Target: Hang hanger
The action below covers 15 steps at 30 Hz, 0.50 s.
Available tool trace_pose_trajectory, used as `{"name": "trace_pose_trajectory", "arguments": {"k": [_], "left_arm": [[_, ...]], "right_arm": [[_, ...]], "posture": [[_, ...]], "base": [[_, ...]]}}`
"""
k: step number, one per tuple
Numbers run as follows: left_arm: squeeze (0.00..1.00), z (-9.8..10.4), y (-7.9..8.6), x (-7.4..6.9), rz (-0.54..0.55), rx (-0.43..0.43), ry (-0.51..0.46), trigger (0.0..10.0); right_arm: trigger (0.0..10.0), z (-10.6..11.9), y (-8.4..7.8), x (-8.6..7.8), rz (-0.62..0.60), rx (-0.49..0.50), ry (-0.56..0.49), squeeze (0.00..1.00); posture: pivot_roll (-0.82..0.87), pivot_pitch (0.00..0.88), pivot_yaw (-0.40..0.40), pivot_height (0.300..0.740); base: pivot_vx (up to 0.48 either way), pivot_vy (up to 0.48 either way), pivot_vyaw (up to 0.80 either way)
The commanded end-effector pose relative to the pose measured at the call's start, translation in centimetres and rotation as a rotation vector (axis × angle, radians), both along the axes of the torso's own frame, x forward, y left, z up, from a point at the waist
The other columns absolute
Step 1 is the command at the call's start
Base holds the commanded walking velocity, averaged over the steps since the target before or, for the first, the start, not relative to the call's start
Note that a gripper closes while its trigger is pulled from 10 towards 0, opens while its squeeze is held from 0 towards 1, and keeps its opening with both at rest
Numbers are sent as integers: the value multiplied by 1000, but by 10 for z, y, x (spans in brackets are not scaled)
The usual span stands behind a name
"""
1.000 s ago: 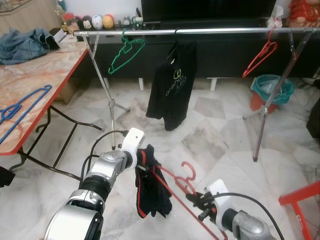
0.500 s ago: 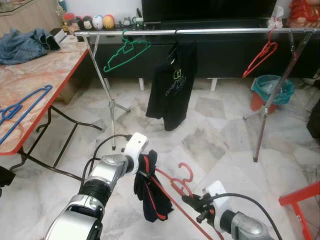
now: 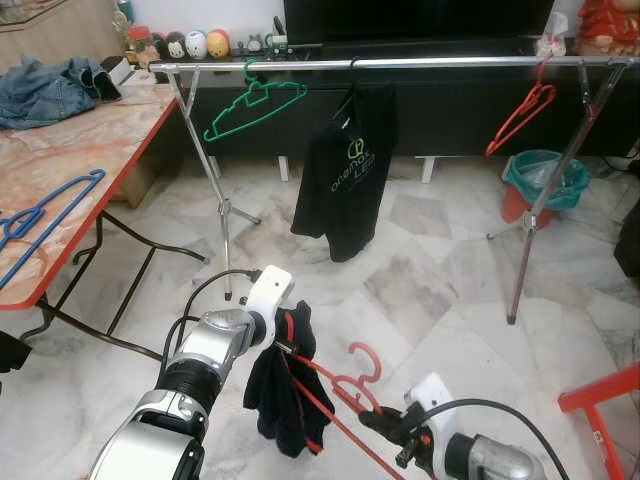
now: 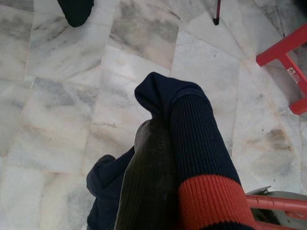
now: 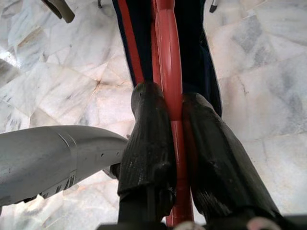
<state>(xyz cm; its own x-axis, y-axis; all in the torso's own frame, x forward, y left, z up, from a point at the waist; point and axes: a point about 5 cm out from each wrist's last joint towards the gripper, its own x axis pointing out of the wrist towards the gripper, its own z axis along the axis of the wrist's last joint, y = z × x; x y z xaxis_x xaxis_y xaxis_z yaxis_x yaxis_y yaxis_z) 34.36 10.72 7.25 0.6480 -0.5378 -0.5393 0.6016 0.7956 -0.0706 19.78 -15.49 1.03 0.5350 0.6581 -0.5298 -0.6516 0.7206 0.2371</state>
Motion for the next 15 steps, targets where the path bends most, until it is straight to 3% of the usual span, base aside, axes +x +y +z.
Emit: {"name": "trace_pose_trajectory", "arguments": {"k": [1,6,15], "left_arm": [[0,5,0,1,-22,-1,-10,10000],[0,5,-1,-2,-54,-5,1,10000],[0,7,-11,-9,-155,-38,27,10000]], "right_arm": [[10000,2,1,7,-36,-28,-50,0],[10000,2,-5,21,-145,-75,-80,0],[10000,4,-3,24,-146,-57,-84,0]], "posture": [[-43,34,74,740],[-37,34,73,740],[-33,32,71,740]], "base": [[0,0,0],[0,0,0],[0,0,0]]}}
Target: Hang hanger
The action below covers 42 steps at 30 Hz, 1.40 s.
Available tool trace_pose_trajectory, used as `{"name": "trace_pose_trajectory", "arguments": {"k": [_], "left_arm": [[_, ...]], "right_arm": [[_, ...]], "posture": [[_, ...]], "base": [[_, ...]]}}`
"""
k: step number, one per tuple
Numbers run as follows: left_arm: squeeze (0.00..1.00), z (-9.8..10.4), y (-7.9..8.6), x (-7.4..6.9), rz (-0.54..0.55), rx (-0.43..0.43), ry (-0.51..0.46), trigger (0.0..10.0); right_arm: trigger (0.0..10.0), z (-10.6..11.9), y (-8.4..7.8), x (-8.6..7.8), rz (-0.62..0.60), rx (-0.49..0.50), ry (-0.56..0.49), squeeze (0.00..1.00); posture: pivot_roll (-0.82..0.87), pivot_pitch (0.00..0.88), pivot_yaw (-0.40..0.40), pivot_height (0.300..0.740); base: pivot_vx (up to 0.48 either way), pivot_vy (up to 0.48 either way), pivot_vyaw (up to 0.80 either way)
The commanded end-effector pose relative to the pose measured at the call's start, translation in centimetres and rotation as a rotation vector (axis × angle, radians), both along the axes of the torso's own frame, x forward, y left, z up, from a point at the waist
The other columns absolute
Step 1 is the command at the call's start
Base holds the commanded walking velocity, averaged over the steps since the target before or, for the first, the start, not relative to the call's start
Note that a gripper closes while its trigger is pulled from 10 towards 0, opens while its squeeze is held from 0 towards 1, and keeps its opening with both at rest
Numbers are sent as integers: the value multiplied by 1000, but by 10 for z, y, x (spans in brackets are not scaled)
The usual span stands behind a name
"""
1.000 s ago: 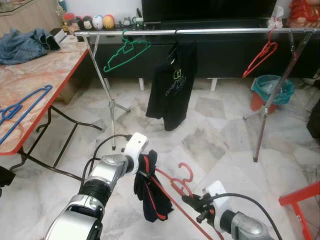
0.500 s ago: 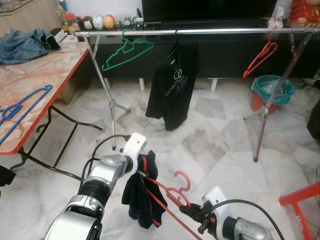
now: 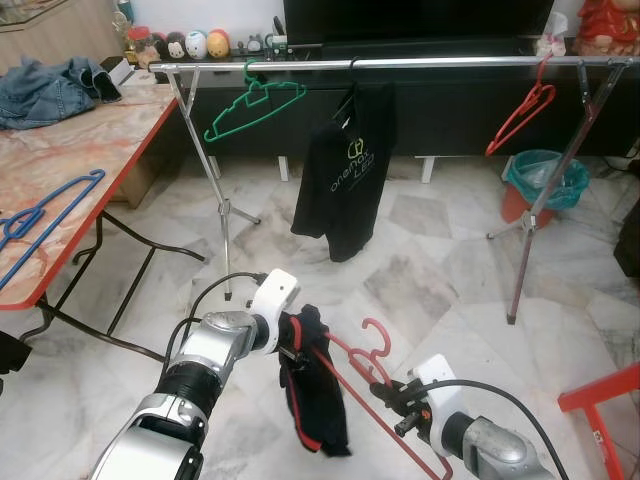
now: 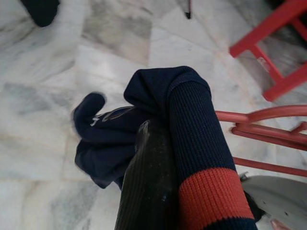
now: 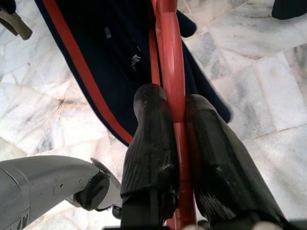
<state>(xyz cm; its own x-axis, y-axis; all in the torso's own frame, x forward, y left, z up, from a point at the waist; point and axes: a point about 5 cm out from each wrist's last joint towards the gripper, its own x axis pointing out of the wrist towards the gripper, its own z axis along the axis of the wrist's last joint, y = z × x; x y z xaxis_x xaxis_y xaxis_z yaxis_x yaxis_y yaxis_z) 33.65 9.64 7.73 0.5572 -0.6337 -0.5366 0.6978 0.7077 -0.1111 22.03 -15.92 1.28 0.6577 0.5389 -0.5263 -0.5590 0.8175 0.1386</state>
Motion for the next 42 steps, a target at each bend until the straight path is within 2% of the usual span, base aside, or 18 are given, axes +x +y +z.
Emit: {"name": "trace_pose_trajectory", "arguments": {"k": [1,8,14,18,20,22,23,25,27,32,34,35,36,38,39,42], "left_arm": [[0,2,-4,-5,-60,-19,12,10000],[0,5,-10,-8,-95,-49,11,10000],[0,7,-12,-9,-103,-54,14,10000],[0,7,-12,-10,-98,-44,17,10000],[0,8,-15,-12,-121,-60,27,10000],[0,10,-20,-18,-180,-80,46,10000],[0,10,-20,-18,-180,-80,46,10000],[0,11,-22,-27,-239,-97,79,10000],[0,12,-22,-28,-243,-95,83,10000],[0,14,-18,-30,-247,-96,80,10000],[0,15,-19,-31,-249,-98,82,10000],[0,16,-19,-31,-241,-93,74,10000],[0,17,-19,-31,-239,-91,73,10000],[0,18,-20,-29,-217,-92,65,10000],[0,19,-20,-25,-186,-83,48,10000],[0,21,-19,-21,-146,-74,31,10000]], "right_arm": [[10000,2,1,2,-10,16,-13,0],[10000,-1,6,0,10,54,21,0],[10000,-8,14,-6,71,98,91,0],[10000,-9,13,-6,75,96,81,0],[10000,-9,10,-3,44,88,57,0],[10000,-8,5,10,-32,67,7,0],[10000,-8,5,10,-32,67,7,0],[10000,-1,1,29,-130,63,-75,0],[10000,1,1,34,-150,72,-88,0],[10000,13,7,42,-116,126,-150,0],[10000,17,12,42,-88,185,-163,0],[10000,21,18,39,-33,259,-152,0],[10000,21,19,39,-21,273,-149,0],[10000,25,19,34,37,286,-138,0],[10000,27,16,26,100,276,-122,0],[10000,30,13,17,146,285,-106,0]], "posture": [[-33,32,72,740],[-29,33,71,740],[-25,33,72,740],[-27,35,73,740],[-27,35,73,740],[-17,34,73,740],[-17,34,73,740],[-12,33,75,740],[-12,33,75,740],[-9,33,72,740],[-4,33,71,740],[-3,33,70,740],[-3,33,70,740],[-3,30,71,740],[-9,28,73,740],[-12,26,74,740]], "base": [[0,0,0],[0,0,0],[0,0,0],[0,0,0],[0,0,0],[0,0,0],[0,0,0],[0,0,0],[0,0,0],[0,0,0],[0,0,0],[0,0,0],[0,0,0],[0,0,0],[0,0,0],[0,0,0]]}}
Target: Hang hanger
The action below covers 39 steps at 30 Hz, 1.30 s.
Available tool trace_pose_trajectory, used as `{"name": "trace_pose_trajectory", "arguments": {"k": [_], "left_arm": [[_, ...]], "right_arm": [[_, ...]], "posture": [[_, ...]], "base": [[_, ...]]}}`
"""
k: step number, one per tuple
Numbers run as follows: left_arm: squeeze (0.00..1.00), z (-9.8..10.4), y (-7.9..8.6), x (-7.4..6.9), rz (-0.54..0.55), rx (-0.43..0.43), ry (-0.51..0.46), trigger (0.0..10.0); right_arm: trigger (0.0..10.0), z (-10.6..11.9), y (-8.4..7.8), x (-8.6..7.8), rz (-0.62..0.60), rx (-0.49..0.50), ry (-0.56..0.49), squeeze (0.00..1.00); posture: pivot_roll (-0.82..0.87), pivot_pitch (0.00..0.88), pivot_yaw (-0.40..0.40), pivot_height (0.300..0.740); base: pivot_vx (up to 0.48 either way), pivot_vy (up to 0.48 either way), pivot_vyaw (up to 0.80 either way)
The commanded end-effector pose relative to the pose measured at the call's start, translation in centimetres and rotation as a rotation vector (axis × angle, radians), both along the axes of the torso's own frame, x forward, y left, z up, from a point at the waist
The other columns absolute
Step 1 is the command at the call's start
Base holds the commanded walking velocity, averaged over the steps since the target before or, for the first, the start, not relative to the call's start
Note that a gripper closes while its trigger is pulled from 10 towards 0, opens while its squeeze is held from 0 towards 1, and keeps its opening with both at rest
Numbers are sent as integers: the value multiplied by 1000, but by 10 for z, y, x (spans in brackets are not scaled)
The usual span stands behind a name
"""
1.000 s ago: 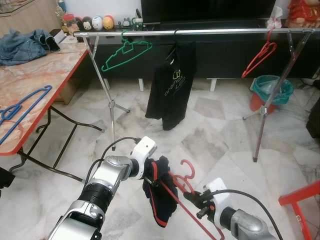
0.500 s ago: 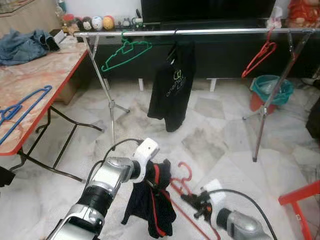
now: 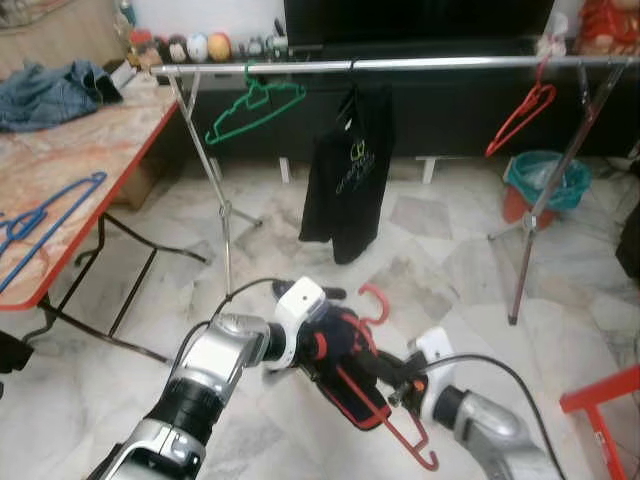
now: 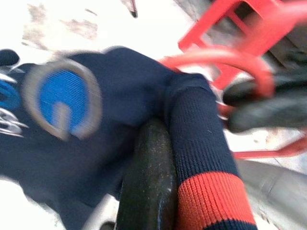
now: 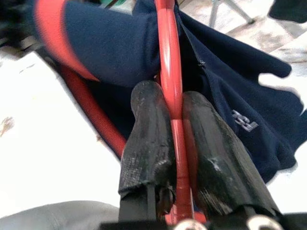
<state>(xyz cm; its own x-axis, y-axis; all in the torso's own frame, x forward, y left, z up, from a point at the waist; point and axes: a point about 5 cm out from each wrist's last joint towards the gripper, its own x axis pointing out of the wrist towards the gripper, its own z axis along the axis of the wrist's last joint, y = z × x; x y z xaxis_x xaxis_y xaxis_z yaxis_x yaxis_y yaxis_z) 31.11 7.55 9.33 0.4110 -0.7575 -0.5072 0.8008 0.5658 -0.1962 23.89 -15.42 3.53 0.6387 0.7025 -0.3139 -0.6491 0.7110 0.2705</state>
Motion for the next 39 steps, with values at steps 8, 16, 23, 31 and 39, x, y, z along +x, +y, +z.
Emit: {"name": "trace_pose_trajectory", "arguments": {"k": [8,16,23,31,39], "left_arm": [[0,20,-1,19,142,-74,-42,10000],[0,34,13,40,348,-109,-113,10000],[0,42,19,47,414,-125,-141,10000],[0,42,30,56,540,-108,-159,10000],[0,41,39,61,617,-90,-180,10000]], "right_arm": [[10000,10,-1,-25,206,12,45,0],[10000,7,3,-39,320,-7,115,0],[10000,7,0,-49,389,-32,159,0],[10000,-21,-29,-46,271,-348,211,0],[10000,-38,-24,-58,364,-447,276,0]], "posture": [[-21,15,79,740],[-13,5,79,740],[-13,17,78,740],[-22,26,81,740],[-15,30,82,740]], "base": [[0,0,0],[0,0,0],[0,0,0],[0,0,0],[0,0,0]]}}
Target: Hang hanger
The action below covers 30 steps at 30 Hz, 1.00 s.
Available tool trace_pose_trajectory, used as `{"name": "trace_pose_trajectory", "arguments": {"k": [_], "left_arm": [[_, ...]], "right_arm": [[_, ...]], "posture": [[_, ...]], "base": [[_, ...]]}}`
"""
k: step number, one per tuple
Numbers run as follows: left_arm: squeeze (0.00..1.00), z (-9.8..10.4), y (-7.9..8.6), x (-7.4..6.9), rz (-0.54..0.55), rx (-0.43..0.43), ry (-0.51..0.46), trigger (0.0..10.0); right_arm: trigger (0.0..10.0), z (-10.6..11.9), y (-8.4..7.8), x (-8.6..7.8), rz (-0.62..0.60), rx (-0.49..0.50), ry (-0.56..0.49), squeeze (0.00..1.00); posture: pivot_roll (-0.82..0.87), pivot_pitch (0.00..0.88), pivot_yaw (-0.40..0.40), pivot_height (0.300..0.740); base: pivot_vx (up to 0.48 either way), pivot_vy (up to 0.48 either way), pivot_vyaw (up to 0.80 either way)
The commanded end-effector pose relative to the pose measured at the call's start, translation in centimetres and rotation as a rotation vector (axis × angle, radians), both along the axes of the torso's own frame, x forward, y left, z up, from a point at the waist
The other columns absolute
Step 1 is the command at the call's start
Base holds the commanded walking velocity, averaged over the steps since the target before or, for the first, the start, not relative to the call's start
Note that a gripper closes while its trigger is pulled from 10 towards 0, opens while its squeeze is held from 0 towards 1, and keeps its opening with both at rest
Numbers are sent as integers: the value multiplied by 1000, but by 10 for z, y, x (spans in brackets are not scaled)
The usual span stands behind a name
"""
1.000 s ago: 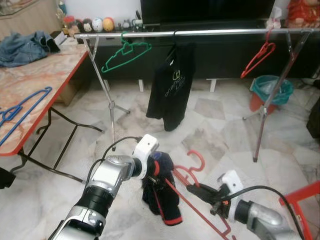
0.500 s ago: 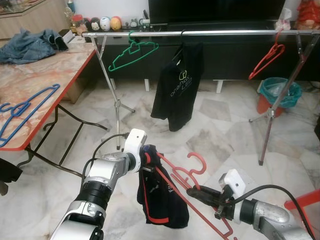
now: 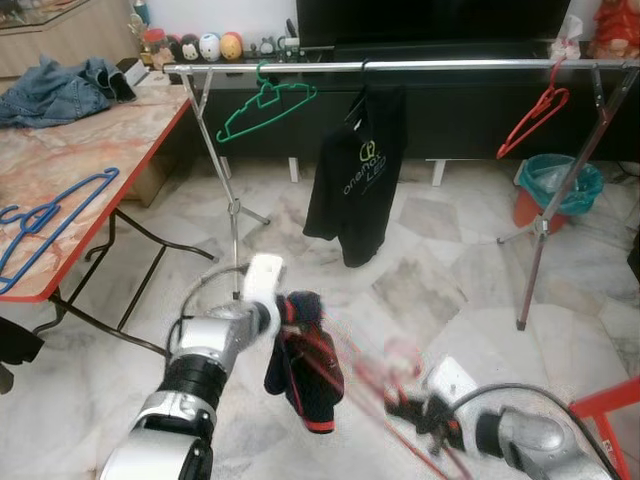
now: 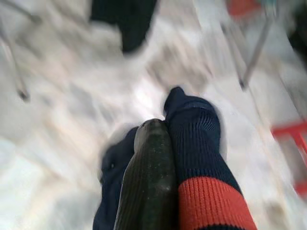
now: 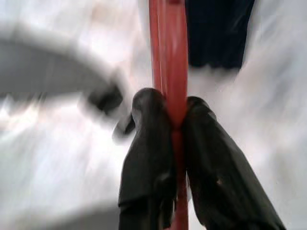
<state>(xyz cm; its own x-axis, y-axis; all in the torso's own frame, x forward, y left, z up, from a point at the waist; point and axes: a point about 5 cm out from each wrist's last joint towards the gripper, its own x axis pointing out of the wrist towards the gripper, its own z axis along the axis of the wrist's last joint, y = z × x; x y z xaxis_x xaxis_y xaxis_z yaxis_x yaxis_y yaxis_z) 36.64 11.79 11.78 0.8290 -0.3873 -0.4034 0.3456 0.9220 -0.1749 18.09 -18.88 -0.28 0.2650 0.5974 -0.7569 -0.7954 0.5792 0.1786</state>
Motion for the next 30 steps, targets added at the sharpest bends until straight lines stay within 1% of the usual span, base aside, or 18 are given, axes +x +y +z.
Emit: {"name": "trace_pose_trajectory", "arguments": {"k": [1,4,9,30], "left_arm": [[0,17,-3,7,16,-14,-79,10000],[0,17,-2,8,32,-19,-83,10000],[0,16,-3,8,24,-20,-78,10000],[0,16,-3,8,24,-20,-78,10000]], "right_arm": [[10000,-2,13,-1,53,8,11,0],[10000,-6,14,0,55,-28,-2,0],[10000,-8,12,11,-3,-67,-76,0],[10000,-8,12,11,-3,-67,-76,0]], "posture": [[-15,30,82,740],[-16,30,83,740],[-17,29,85,740],[-17,29,85,740]], "base": [[0,0,0],[0,0,0],[0,0,0],[0,0,0]]}}
